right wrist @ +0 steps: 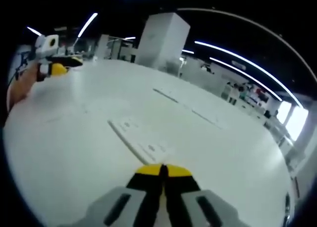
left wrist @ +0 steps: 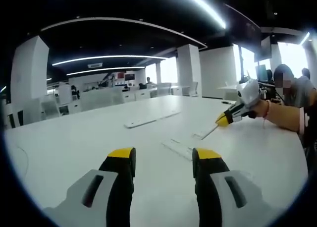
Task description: Locate the socket holder cover, grip the socket holder cover, clip it into the socket holder slot.
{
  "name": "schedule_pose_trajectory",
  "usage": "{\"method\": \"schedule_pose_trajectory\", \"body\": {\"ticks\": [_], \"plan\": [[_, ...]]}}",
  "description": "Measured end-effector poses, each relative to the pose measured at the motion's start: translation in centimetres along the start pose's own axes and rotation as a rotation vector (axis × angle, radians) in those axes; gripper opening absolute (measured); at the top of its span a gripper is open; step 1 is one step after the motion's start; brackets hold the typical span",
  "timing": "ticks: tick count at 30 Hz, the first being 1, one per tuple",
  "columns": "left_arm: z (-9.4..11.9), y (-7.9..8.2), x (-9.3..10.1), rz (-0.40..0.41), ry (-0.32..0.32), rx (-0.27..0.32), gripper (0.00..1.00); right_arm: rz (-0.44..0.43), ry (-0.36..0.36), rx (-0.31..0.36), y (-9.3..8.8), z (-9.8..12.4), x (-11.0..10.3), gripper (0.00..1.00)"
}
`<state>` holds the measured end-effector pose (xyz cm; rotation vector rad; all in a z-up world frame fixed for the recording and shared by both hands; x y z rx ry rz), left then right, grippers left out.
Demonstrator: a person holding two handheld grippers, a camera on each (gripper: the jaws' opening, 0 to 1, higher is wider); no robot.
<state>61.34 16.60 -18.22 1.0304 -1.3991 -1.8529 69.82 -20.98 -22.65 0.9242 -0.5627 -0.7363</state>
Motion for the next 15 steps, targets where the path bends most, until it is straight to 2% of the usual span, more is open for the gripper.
{"method": "schedule_pose_trajectory", "body": {"ticks": [15], "plan": [[-0.01, 0.04, -0.02, 0.0, -0.002, -0.003, 0.46, -0.001, 0.002, 0.007, 0.01, -0.03, -0.22, 0.04]]}}
Point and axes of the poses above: the point that each gripper's makers call its tool centre point, and the gripper's own axes: z roughly backward along the fingers, x roughly to its right, y roughly out of its top, the point moved 10 cm from there along z, roughly backward along the fingers, and after that the axes turned 10 degrees about -z, right-handed, at the moved point
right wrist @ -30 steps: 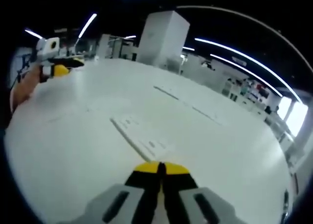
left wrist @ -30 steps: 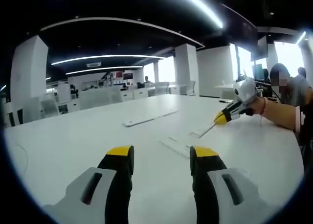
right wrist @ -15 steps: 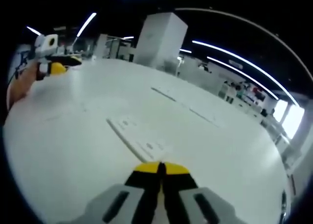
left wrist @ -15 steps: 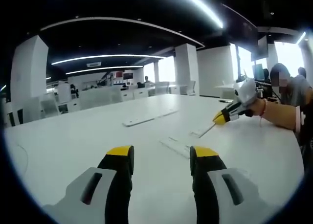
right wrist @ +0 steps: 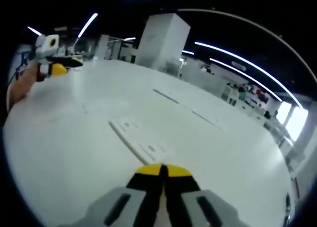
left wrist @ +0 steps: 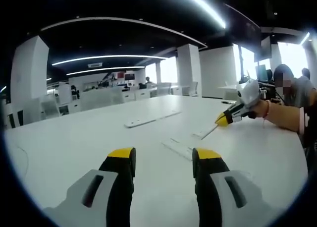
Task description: Locate the socket holder cover, grip the socket holder cover, clip it into the socket holder slot.
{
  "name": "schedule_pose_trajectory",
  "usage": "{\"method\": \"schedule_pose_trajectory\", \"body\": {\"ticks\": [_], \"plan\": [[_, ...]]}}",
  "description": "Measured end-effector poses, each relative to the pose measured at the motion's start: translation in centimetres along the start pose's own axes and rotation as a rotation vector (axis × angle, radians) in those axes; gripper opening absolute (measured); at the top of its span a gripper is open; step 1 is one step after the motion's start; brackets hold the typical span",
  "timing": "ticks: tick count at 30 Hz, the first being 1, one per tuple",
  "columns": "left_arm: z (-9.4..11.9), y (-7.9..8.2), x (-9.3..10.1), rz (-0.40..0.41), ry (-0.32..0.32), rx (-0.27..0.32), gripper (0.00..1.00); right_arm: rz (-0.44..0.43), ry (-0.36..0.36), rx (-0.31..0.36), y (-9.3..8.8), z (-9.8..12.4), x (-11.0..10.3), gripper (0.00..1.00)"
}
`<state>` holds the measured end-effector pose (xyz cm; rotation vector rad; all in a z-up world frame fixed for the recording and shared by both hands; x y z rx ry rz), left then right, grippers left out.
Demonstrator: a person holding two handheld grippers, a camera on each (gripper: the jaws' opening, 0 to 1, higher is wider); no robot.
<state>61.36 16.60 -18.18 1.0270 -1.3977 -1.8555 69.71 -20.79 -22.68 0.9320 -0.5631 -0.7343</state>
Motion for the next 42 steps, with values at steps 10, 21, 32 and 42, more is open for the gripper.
{"method": "schedule_pose_trajectory", "body": {"ticks": [10, 21, 32, 42], "plan": [[0.01, -0.04, 0.14, -0.001, -0.005, -0.006, 0.46, 0.0, 0.003, 0.001, 0.04, -0.05, 0.08, 0.04], [0.07, -0.06, 0.36, 0.003, -0.003, -0.002, 0.46, 0.002, -0.005, -0.002, 0.1, -0.14, 0.04, 0.04], [0.0, -0.11, 0.39, 0.005, -0.006, 0.0, 0.46, 0.006, -0.04, -0.009, 0.19, -0.24, -0.26, 0.04], [0.11, 0.03, 0.4, 0.006, -0.003, 0.015, 0.46, 0.083, -0.062, -0.017, 0.35, -0.47, -0.38, 0.04]]}}
Point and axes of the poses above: the point that each gripper's makers call its tool centre point, and the gripper's own axes: z roughly backward along the fingers, x roughly to its right, y roughly out of its top, the point moved 10 cm from there along z, roughly backward along the fingers, and after that the axes turned 10 degrees about -z, right-handed, at the moved point
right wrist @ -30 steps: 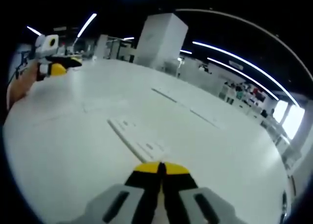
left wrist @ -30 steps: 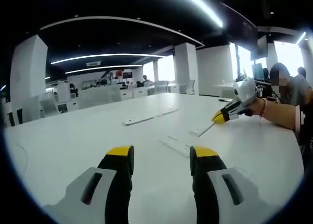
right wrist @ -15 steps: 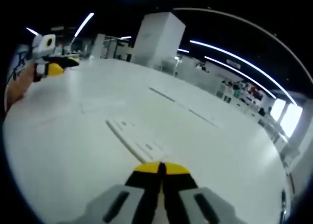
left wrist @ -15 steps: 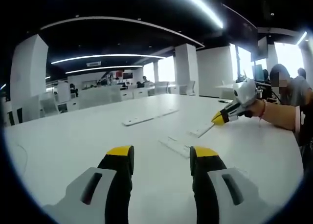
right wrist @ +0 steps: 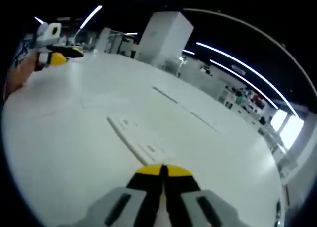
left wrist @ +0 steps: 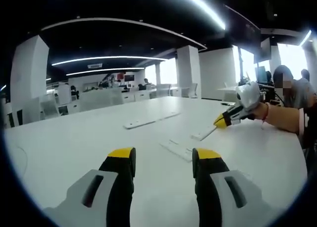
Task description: Locate the socket holder cover, grip the socket holder cover, clip it into the socket holder slot.
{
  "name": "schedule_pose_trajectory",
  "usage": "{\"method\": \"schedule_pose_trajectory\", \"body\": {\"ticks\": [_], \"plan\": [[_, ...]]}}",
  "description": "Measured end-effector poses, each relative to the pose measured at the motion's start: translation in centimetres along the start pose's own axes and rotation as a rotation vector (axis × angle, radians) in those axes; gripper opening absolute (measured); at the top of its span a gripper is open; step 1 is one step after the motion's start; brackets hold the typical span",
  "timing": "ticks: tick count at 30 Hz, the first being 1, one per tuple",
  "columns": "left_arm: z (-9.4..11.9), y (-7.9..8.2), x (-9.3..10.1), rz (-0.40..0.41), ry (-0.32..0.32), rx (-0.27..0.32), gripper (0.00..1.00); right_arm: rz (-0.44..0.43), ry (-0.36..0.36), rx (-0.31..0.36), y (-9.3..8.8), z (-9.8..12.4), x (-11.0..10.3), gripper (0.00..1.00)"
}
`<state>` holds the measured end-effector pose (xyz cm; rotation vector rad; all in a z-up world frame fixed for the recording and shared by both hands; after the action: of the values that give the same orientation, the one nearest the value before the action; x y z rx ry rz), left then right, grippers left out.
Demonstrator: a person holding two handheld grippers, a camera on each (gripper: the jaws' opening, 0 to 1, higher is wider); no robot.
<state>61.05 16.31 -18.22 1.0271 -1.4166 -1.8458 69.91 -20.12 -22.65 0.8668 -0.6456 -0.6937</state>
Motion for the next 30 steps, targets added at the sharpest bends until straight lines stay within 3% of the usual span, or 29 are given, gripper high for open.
{"method": "schedule_pose_trajectory", "body": {"ticks": [4, 8, 10, 15, 20, 30], "plan": [[-0.1, -0.1, 0.1, 0.002, -0.008, -0.001, 0.46, -0.101, -0.004, 0.003, -0.1, -0.2, 0.2, 0.04], [-0.2, 0.0, 0.1, 0.004, -0.011, 0.01, 0.46, -0.186, 0.048, -0.02, 0.0, -0.2, 0.8, 0.05], [-0.2, 0.1, 0.1, 0.002, -0.009, 0.016, 0.46, -0.191, 0.032, -0.003, 0.5, 0.0, 1.2, 0.09], [-0.1, 0.4, -0.1, -0.011, 0.004, 0.032, 0.46, -0.196, 0.029, 0.08, 2.5, 1.2, 2.0, 0.11], [-0.1, 0.6, -0.2, -0.026, 0.013, 0.046, 0.46, -0.203, 0.103, 0.225, 4.6, 4.1, 2.4, 0.15], [-0.2, 0.8, -0.4, -0.043, 0.028, 0.063, 0.46, -0.19, 0.226, 0.456, 4.9, 10.9, 3.8, 0.19]]}}
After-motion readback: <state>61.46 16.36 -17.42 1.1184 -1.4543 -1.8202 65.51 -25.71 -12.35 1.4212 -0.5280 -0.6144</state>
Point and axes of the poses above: the point that each gripper's makers call its tool centre point, and the gripper's own axes: z roughly backward along the fingers, x roughly to its right, y roughly out of its top, the point moved 10 cm from there along z, roughly backward along the fingers, and after that the axes turned 10 degrees about -z, right-handed, at the moved point
